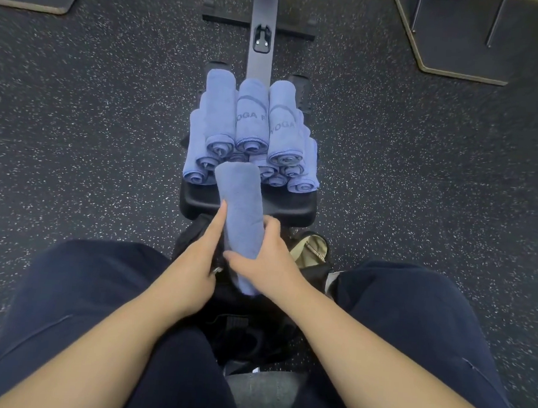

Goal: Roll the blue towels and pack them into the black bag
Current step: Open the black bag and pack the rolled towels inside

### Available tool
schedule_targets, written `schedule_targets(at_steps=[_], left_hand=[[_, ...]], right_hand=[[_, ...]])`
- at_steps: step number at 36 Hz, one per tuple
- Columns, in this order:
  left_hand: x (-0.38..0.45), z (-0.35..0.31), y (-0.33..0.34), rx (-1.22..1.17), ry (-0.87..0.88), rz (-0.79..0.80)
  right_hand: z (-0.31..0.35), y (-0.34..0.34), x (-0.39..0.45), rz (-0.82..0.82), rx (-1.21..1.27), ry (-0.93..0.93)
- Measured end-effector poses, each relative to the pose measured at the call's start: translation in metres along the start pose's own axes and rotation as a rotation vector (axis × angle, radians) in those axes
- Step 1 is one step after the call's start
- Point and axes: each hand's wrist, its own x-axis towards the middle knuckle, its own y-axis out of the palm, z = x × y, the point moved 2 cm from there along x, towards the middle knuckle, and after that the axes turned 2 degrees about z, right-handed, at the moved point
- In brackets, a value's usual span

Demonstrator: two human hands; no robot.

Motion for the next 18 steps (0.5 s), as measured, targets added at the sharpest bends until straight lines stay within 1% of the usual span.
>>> schedule_targets(at_steps=[3, 6, 10, 14, 18], left_hand=[[0.000, 0.000, 0.000, 0.010, 0.004, -0.004], [0.000, 0.000, 0.000, 0.010, 0.023, -0.007], [-0.002, -0.006, -0.001, -0.030, 0.067, 0.001], [-0.003, -0.010, -0.001, -0.064, 0.091, 0.027], [-0.002, -0.006, -0.001, -0.059, 0.093, 0.004]], right_hand=[[0.001, 0.004, 0.000, 0.047, 0.038, -0.086], [0.002, 0.004, 0.003, 0.066, 0.137, -0.130], [0.001, 0.004, 0.006, 0.040, 0.249, -0.195], [0.004, 0.007, 0.005, -0.001, 0.258, -0.230], [0.006, 0.007, 0.004, -0.072, 0.294, -0.273]])
